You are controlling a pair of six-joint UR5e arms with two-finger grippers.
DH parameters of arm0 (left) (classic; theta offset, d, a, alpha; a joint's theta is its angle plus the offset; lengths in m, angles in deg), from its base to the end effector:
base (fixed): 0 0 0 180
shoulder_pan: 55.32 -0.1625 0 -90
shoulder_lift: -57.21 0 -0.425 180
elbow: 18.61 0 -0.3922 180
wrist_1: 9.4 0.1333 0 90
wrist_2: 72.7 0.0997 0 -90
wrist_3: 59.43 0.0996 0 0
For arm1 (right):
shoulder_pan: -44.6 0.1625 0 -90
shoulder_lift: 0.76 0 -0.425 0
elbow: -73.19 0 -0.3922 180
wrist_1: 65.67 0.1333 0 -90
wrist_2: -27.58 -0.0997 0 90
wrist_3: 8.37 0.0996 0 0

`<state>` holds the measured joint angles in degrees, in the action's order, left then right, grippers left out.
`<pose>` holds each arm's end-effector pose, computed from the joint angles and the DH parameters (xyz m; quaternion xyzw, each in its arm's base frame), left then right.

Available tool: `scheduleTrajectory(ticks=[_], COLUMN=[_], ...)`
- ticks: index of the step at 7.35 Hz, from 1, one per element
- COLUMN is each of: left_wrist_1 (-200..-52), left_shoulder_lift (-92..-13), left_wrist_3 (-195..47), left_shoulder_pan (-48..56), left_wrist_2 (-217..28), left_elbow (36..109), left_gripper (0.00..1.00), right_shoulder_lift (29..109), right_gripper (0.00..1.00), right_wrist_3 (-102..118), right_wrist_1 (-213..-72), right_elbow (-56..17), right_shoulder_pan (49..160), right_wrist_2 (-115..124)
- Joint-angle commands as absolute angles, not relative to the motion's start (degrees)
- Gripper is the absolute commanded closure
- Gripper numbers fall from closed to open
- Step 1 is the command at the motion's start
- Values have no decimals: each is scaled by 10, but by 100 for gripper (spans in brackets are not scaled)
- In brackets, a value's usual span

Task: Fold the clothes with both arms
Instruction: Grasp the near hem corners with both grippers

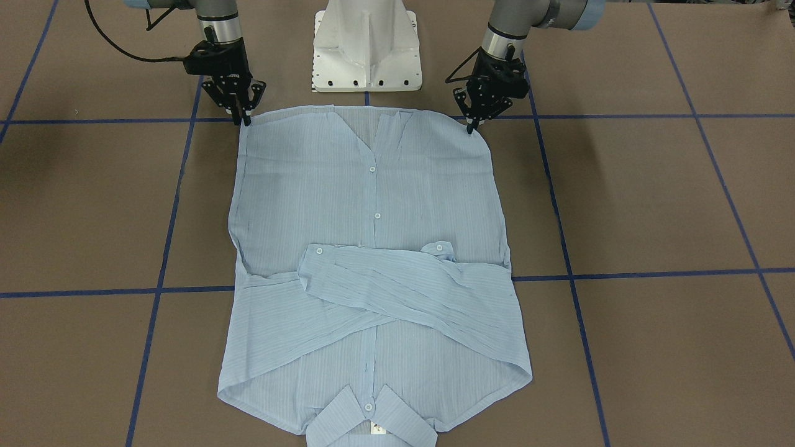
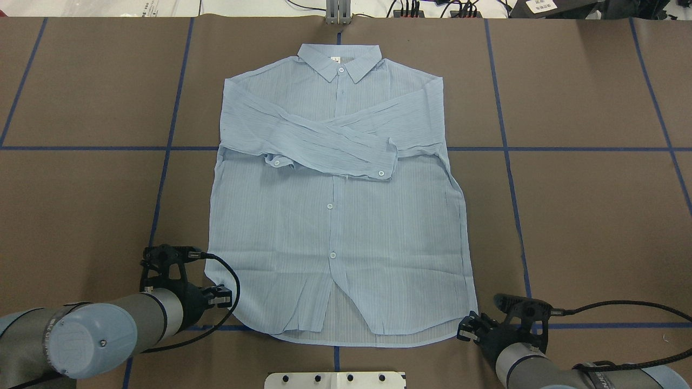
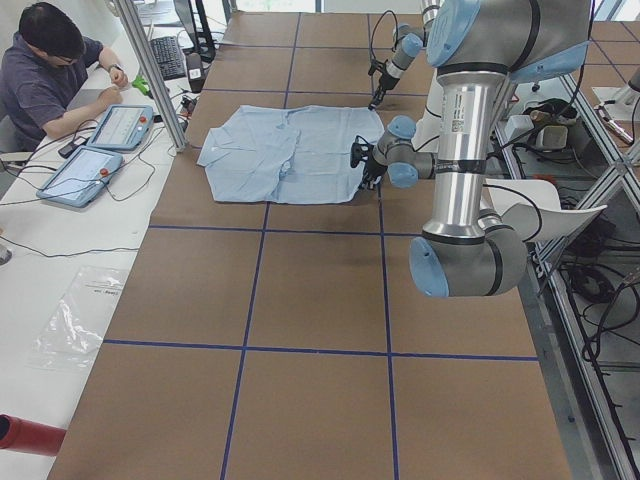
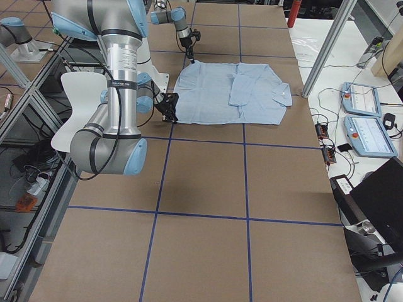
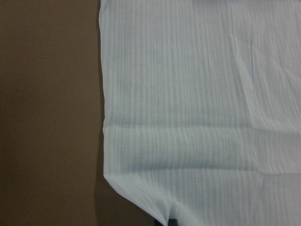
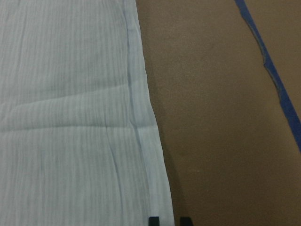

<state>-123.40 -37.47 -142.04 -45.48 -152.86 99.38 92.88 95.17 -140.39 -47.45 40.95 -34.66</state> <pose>0.4685 -0.2338 0.3450 0.1455 0.4562 -0.0594 0.8759 -0.4660 -0.1503 0.4067 0.1689 -0.3796 0.1642 0.8946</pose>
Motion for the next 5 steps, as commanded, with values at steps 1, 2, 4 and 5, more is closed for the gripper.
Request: scheduleTrajectory(ticks=[1,2,4,5], left_wrist_1=[-1234,-1234,-1233,-1231], left_shoulder_lift=[-375,-375,-374,-370], left_wrist_3=[-1420,-1420,-1418,-1415], left_shoulder_pan=[-455,-455,-454,-453], left_wrist_2=[-1529,-1529,-1534,-1536], left_elbow=[994,995,1012,1041], left_gripper=[100,100,100,100], right_shoulder_lift=[928,919,921,930], right_gripper=[100,100,100,100], right_wrist_3=[952,951,932,884], right_wrist_1=[-1404,-1405,-1414,-1423], right_elbow=[-476,-476,-509,-551], right_shoulder_pan=[409,410,432,446], right_wrist_2=[-347,-347,-359,-379])
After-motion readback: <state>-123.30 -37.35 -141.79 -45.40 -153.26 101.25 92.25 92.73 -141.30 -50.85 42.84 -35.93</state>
